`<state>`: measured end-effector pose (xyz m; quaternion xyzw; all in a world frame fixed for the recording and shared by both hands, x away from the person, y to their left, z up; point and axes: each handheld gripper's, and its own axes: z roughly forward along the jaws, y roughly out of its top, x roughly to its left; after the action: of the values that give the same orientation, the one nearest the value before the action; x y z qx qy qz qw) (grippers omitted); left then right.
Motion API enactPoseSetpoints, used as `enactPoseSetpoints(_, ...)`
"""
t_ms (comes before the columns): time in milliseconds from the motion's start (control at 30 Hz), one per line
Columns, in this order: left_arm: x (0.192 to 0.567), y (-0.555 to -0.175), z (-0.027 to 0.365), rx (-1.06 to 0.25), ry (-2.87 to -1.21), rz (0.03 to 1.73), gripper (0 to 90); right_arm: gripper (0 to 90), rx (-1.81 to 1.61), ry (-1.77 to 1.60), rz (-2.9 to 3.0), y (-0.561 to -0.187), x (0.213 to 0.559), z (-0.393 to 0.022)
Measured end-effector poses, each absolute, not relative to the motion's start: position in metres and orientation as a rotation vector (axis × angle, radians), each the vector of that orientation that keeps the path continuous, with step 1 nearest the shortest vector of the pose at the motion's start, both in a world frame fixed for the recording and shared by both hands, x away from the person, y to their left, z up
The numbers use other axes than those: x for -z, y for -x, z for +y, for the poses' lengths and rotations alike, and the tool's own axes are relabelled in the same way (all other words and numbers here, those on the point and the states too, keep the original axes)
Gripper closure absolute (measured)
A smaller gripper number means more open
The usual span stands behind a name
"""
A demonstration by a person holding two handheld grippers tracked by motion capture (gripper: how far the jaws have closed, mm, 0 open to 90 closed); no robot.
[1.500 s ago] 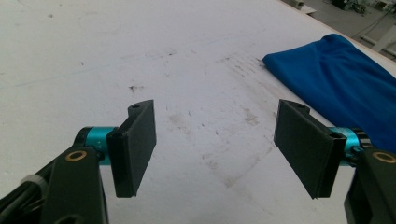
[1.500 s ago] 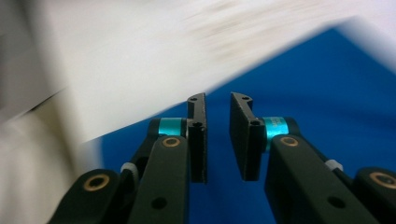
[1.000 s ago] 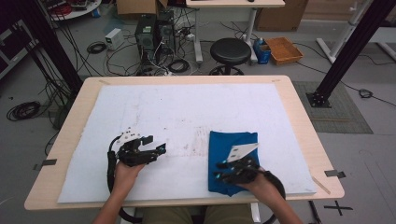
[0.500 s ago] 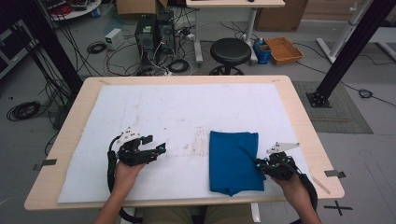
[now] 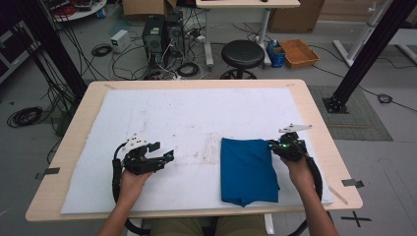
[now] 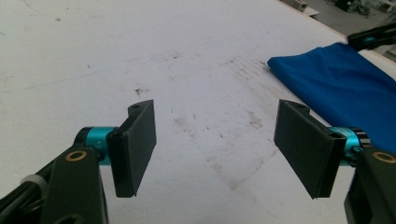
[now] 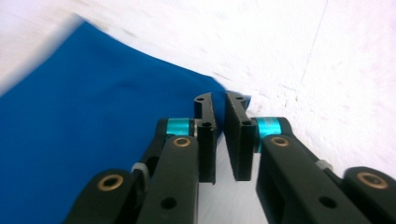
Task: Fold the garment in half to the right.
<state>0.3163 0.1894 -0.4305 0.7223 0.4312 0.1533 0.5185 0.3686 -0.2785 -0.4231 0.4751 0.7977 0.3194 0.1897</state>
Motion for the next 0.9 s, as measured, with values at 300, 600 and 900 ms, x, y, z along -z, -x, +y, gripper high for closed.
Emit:
enactPoseSetpoints(300, 0.431, -0.316, 0.194, -0.368, -1.732, 1.042, 29.8, 82.3, -0.881, -1.428, 2.132, -0.376, 0.428, -0.29)
enactPoseSetpoints(600, 0.431, -0.314, 0.193, -0.371, -1.734, 1.045, 29.8, 53.4, -1.123, -1.269, 2.237, -0.315, 0.415, -0.297)
enactPoseSetpoints(900, 0.433, -0.315, 0.189, -0.362, -1.746, 1.043, 29.8, 68.9, -1.089, -1.145, 2.482, -0.244, 0.431, -0.298)
